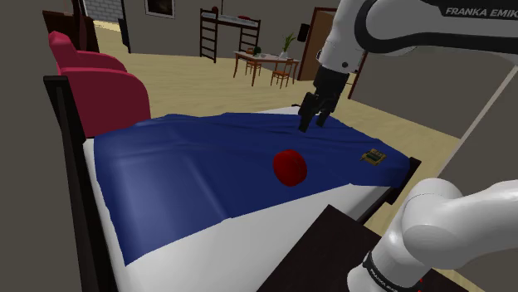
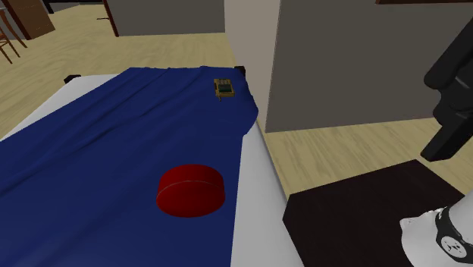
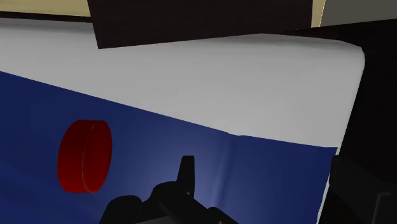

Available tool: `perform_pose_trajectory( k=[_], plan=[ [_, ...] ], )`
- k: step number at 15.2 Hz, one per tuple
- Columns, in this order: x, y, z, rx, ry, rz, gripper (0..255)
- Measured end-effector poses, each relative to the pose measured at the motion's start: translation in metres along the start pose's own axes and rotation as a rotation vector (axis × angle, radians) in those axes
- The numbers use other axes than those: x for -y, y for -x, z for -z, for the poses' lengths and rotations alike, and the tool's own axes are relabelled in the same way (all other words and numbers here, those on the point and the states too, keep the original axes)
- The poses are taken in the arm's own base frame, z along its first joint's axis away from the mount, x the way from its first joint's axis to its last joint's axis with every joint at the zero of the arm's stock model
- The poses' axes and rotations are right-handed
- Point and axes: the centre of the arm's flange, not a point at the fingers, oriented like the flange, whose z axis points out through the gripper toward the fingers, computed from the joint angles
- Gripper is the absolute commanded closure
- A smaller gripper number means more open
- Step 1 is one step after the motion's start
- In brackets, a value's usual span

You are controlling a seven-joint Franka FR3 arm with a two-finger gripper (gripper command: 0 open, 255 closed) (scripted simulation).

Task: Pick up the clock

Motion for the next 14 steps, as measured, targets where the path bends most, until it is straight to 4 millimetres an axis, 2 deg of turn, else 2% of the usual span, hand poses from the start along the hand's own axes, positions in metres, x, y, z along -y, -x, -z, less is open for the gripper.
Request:
perform_pose_trajectory(
  k=[2, 4, 14],
  plan=[
    [-0.004, -0.002, -0.003, 0.0, 0.0, -0.001, 0],
    [-0.019, -0.009, -0.017, 0.0, 0.001, -0.006, 0],
    [-0.107, -0.057, -0.098, -0.003, 0.009, -0.031, 0]
  ],
)
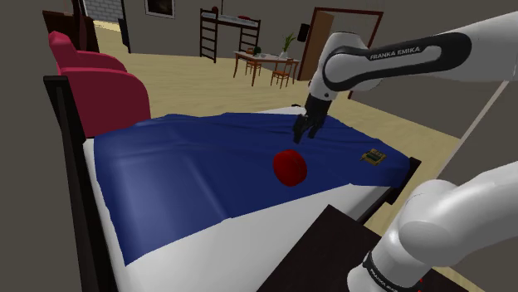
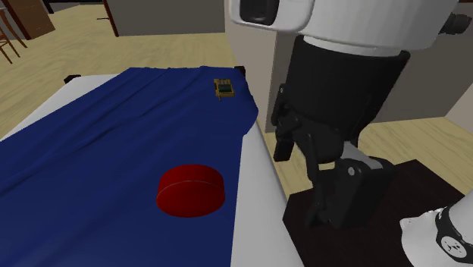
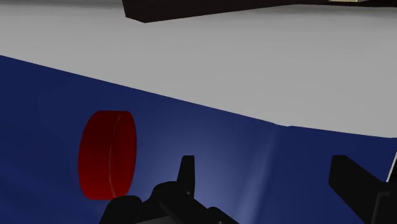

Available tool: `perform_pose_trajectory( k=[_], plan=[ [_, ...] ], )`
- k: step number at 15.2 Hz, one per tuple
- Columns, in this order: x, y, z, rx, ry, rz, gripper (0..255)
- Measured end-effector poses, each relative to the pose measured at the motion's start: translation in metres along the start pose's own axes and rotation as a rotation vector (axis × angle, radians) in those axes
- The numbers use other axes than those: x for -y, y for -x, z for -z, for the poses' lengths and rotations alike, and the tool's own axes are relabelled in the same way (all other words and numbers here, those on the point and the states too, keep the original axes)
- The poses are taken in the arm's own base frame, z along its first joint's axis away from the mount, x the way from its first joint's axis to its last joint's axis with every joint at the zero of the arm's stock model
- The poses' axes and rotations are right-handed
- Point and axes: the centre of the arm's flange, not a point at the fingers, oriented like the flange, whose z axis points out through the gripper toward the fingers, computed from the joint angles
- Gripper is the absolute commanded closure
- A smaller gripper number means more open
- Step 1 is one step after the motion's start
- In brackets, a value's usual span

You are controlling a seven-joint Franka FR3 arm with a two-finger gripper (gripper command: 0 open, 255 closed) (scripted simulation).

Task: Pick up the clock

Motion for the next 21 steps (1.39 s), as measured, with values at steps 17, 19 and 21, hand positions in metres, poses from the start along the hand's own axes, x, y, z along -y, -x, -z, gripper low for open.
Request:
perform_pose_trajectory(
  k=[17, 19, 21],
  plan=[
    [-0.153, -0.082, -0.139, -0.006, 0.013, -0.043, 0],
    [-0.171, -0.092, -0.152, -0.008, 0.015, -0.048, 0],
    [-0.191, -0.098, -0.171, -0.008, 0.017, -0.053, 0]
  ],
)
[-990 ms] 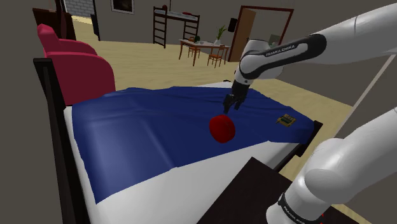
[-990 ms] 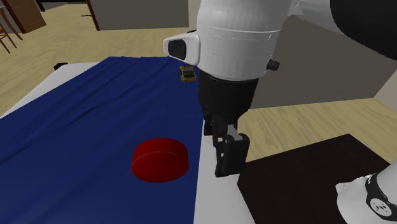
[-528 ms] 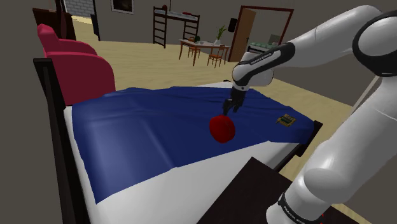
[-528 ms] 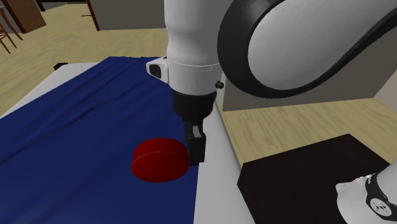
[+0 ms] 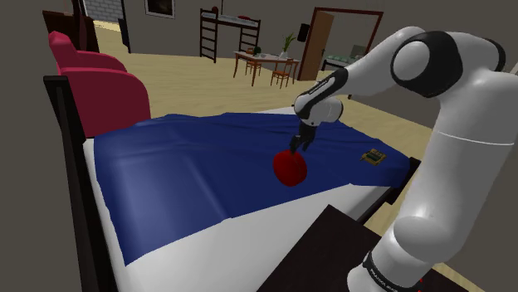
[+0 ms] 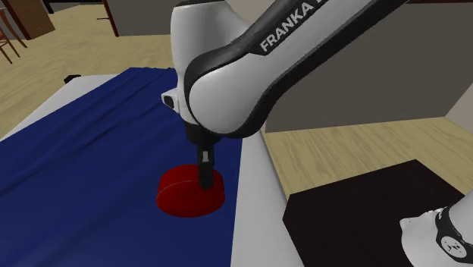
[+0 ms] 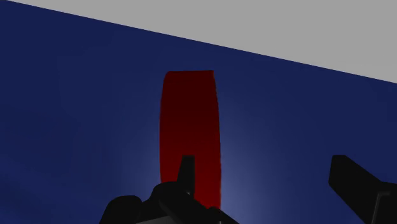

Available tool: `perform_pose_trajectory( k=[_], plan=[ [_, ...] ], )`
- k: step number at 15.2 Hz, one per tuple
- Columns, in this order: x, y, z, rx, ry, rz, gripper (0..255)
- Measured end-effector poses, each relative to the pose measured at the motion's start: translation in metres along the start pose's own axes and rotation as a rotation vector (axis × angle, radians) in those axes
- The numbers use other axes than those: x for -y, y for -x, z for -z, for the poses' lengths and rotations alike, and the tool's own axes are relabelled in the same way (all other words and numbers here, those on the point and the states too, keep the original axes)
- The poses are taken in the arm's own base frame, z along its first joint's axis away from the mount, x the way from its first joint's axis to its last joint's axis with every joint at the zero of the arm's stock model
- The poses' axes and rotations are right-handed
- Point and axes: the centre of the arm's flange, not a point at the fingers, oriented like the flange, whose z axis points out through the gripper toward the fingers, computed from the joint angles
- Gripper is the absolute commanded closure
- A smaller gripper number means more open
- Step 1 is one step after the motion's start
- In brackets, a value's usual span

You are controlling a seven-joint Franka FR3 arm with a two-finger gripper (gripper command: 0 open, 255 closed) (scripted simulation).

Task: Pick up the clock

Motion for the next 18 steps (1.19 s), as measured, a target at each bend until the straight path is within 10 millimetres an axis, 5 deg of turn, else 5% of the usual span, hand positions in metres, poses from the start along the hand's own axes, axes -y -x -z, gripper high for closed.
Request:
perform_pose_trajectory(
  k=[6, 13, 14, 18],
  plan=[
    [-0.045, -0.024, -0.046, -0.002, 0.005, -0.013, 0],
    [-0.051, -0.025, -0.082, -0.002, 0.004, -0.013, 0],
    [-0.05, -0.025, -0.085, -0.002, 0.004, -0.013, 255],
    [-0.05, -0.026, -0.085, -0.005, 0.006, -0.013, 255]
  ],
)
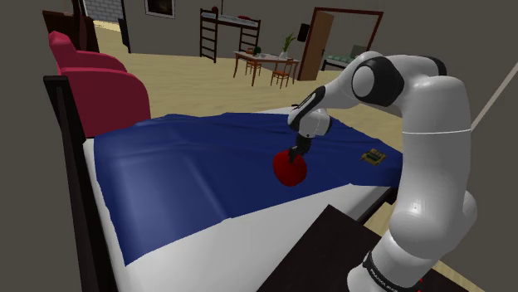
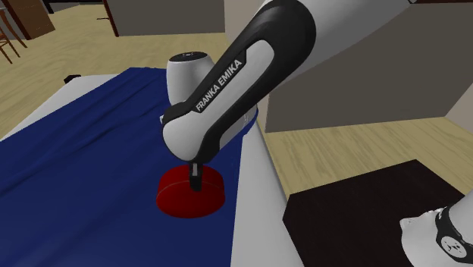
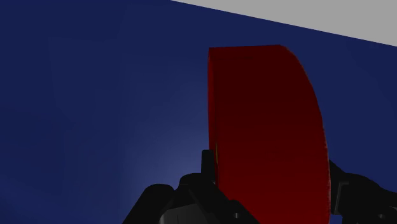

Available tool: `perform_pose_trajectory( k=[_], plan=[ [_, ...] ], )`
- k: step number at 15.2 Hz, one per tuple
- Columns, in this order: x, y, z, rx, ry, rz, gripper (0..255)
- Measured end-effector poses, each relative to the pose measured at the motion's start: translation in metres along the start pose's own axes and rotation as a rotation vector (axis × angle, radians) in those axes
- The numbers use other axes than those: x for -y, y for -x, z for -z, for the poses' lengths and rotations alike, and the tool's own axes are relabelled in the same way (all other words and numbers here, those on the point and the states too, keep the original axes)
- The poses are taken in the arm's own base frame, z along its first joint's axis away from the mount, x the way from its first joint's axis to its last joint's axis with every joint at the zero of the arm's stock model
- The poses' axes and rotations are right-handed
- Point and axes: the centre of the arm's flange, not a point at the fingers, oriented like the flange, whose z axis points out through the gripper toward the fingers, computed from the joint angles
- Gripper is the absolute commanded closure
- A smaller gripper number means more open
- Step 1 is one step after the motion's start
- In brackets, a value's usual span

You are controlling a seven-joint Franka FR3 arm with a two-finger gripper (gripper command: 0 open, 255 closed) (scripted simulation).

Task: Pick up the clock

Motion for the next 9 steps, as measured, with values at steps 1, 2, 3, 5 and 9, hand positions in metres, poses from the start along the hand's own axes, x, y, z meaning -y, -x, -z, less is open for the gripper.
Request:
perform_pose_trajectory(
  k=[1, 2, 3, 5, 9],
  plan=[
    [-0.0001, -0.0002, 0.0, 0.0, 0.0, 0.0, 255],
    [-0.0002, -0.0002, 0.0, 0.0, 0.0, 0.0, 255],
    [-0.0002, -0.0003, 0.0, 0.0, 0.0, 0.0, 255],
    [-0.0003, -0.0002, 0.0, 0.0, 0.0, 0.0, 255],
    [-0.0005, -0.0006, 0.0083, 0.004, -0.002, 0.0, 255]
  ],
)
